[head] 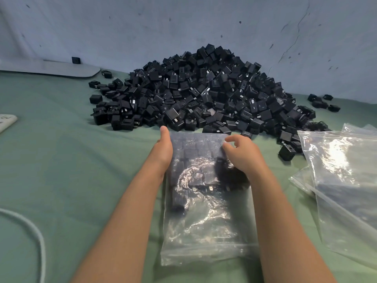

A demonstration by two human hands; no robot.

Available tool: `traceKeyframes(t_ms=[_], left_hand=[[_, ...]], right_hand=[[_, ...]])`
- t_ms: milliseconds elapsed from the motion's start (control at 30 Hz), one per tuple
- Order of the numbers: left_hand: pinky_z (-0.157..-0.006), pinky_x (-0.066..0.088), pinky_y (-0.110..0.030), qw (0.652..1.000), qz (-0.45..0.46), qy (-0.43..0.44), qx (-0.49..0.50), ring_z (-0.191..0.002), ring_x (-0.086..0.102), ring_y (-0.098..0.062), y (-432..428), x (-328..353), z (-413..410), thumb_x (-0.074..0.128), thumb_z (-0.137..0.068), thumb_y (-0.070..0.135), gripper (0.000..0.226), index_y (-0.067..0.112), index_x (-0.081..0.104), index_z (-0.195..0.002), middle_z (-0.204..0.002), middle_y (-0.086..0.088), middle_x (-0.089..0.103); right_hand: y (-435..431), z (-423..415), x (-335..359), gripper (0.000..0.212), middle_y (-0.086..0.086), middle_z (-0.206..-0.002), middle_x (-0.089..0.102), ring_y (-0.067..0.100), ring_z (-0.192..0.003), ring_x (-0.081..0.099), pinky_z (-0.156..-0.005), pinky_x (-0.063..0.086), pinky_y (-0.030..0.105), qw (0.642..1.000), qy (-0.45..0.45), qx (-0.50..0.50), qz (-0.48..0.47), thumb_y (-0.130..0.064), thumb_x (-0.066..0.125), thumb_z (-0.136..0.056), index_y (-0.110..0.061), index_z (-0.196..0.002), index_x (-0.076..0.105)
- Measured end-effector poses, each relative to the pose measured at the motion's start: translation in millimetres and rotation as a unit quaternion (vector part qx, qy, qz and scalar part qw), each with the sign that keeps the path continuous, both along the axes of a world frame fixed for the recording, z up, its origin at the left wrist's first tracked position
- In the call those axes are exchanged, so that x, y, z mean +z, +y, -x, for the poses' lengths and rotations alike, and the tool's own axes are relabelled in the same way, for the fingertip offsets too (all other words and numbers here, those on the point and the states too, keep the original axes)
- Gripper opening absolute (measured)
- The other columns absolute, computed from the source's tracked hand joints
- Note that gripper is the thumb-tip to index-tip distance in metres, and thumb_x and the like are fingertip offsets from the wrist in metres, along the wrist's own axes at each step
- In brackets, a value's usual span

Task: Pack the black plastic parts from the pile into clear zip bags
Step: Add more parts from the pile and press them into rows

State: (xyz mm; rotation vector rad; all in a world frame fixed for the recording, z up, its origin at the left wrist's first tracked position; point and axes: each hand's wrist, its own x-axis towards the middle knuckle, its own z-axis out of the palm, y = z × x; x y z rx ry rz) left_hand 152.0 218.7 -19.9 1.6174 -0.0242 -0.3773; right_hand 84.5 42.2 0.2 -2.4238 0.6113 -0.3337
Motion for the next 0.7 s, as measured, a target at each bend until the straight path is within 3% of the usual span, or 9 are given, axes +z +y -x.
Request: traceKeyframes(t_ms=[133,300,700], left_hand=[[-0.118,0.019,-0.044,1.0,-0.017,-0.003,-0.013,-0.142,0.026,-0.022,6.4,-0.9,12.0,0.012,-0.093,0.065,0.079,0.01,0.02,-0.15,-0.156,-0.007,0.025],[-0.117,0.019,-0.039,0.998,-0.06,-0.037,-0.008,-0.141,0.029,-0.02,4.5,0.4,26.9,0.011,-0.094,0.063,0.075,0.013,0.029,-0.148,-0.153,-0.004,0.03],[-0.118,0.019,-0.041,0.997,-0.072,-0.036,-0.012,-0.14,0.03,-0.02,4.0,4.7,32.6,0.009,-0.094,0.063,0.075,0.015,0.028,-0.149,-0.153,-0.004,0.031]], right_hand=[[2.9,14.8,-3.1,0.037,0.007,-0.129,0.06,0.026,-0.117,0.054,-0.095,0.04,0.03,1.0,0.011,0.003,0.0,-0.024,0.047,-0.095,-0.014,-0.13,0.056],[14.7,22.3,-13.8,0.028,0.004,-0.121,0.064,0.024,-0.112,0.055,-0.079,0.035,0.025,1.0,-0.025,-0.011,0.01,-0.018,0.047,-0.094,-0.017,-0.118,0.063],[15.0,24.3,-15.6,0.031,0.003,-0.127,0.061,0.023,-0.118,0.052,-0.089,0.038,0.027,0.999,-0.037,-0.018,-0.01,-0.019,0.047,-0.096,-0.017,-0.123,0.06]])
